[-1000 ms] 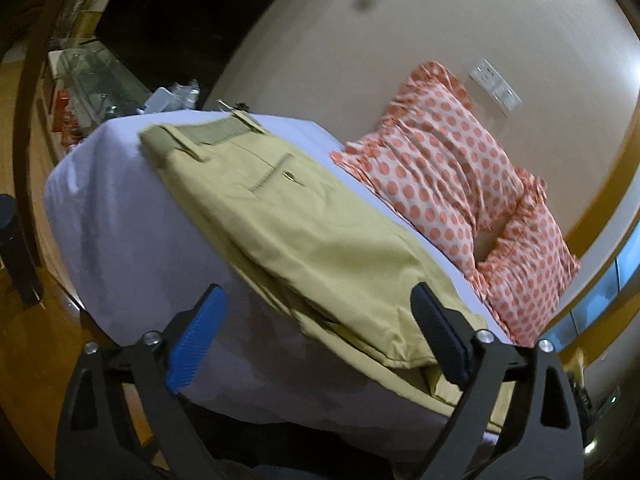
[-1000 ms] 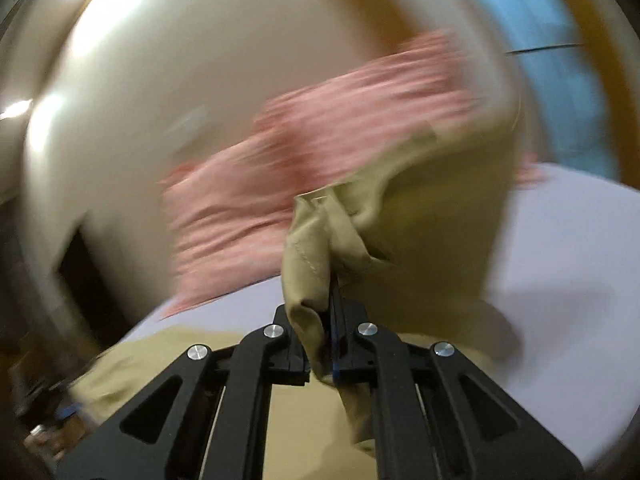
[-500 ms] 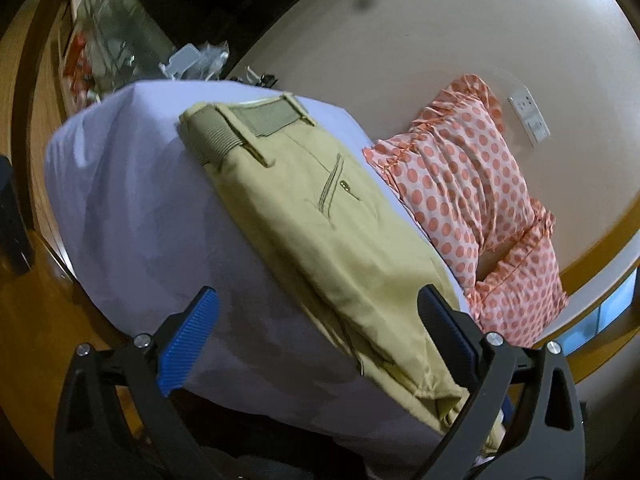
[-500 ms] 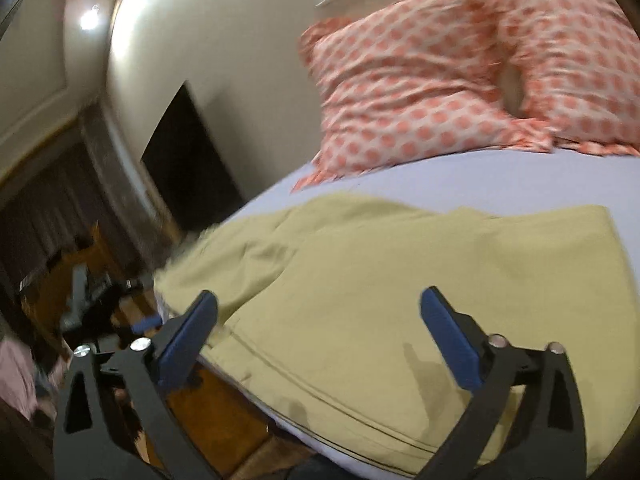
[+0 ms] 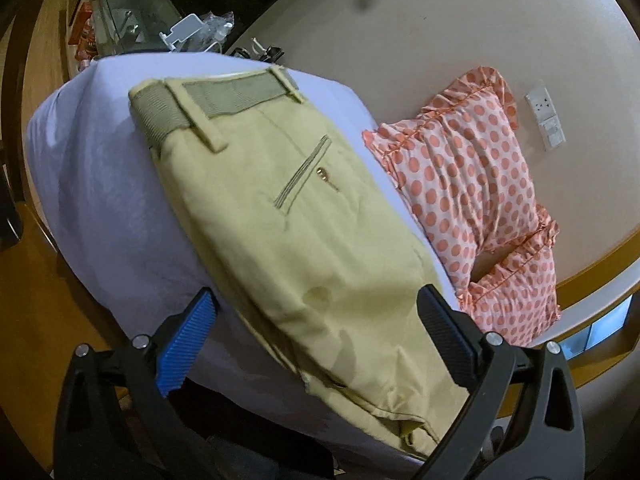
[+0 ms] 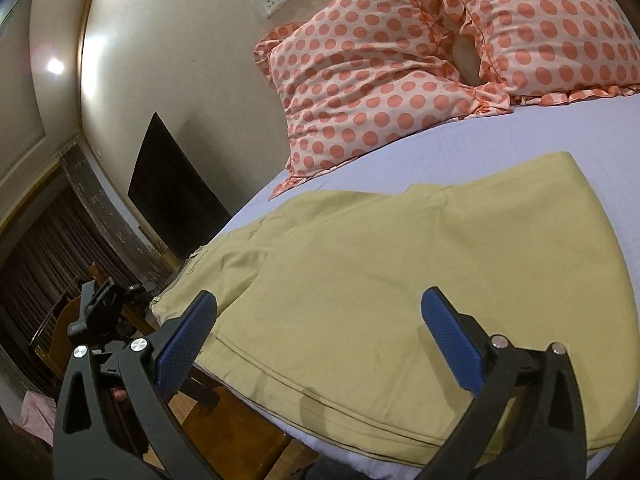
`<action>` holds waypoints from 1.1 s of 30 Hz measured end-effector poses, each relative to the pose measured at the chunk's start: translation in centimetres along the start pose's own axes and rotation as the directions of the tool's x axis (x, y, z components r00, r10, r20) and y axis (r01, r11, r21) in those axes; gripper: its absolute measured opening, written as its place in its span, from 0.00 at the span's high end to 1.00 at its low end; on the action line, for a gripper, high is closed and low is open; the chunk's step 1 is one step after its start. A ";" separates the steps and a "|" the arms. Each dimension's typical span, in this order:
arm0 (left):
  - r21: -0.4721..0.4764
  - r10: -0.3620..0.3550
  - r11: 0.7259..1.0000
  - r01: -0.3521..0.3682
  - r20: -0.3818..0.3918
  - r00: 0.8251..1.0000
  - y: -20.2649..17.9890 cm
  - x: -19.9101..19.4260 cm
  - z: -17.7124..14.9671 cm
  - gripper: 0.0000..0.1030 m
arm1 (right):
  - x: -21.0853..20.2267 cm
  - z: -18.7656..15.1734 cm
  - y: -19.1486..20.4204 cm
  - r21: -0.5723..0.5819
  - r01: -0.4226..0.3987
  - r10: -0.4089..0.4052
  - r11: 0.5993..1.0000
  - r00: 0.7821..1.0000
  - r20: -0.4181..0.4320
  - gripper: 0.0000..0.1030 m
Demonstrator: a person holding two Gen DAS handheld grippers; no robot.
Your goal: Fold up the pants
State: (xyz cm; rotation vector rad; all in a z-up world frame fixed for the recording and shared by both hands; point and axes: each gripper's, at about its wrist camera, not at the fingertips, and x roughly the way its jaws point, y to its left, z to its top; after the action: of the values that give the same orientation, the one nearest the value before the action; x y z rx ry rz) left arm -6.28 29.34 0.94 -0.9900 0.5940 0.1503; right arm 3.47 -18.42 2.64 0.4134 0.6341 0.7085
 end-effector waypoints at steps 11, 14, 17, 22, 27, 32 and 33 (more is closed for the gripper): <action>-0.033 -0.028 0.999 0.029 0.042 0.999 1.2 1.0 3.3 0.25 | -0.1 -0.3 -0.5 0.010 0.002 -0.002 1.000 1.000 0.013 0.01; -0.054 0.013 0.999 -0.010 0.063 0.998 2.4 1.8 4.7 0.63 | -0.4 -0.2 -0.8 0.015 -0.002 0.002 1.000 1.000 0.027 0.01; 0.001 0.096 0.995 -0.097 0.068 0.993 1.3 2.4 5.3 0.89 | -0.9 0.0 -1.3 0.018 -0.004 0.003 1.000 0.999 0.043 0.01; 0.392 0.106 0.905 -0.165 0.167 0.980 -10.7 1.2 3.9 0.91 | -3.6 0.9 -3.0 0.038 0.041 -0.045 0.998 0.992 0.122 0.01; 0.782 -0.077 0.623 -0.012 0.077 0.994 -24.8 2.0 -5.6 0.90 | -8.1 1.9 -6.7 0.146 0.104 -0.136 0.984 0.964 0.227 0.01; 0.939 -0.097 0.263 0.221 -0.202 0.975 -30.3 5.8 -21.1 0.89 | -12.3 2.3 -10.6 0.287 0.112 -0.200 0.951 0.933 0.298 0.01; 0.946 -0.066 0.215 0.243 -0.235 0.970 -30.1 6.8 -23.4 0.90 | -12.8 2.3 -11.3 0.316 0.105 -0.204 0.943 0.932 0.299 0.01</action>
State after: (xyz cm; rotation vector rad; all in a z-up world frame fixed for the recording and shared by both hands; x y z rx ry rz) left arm 1.40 -7.53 10.15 0.2473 0.5644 -0.4825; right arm 2.75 -35.65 3.22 0.7333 0.4487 0.3777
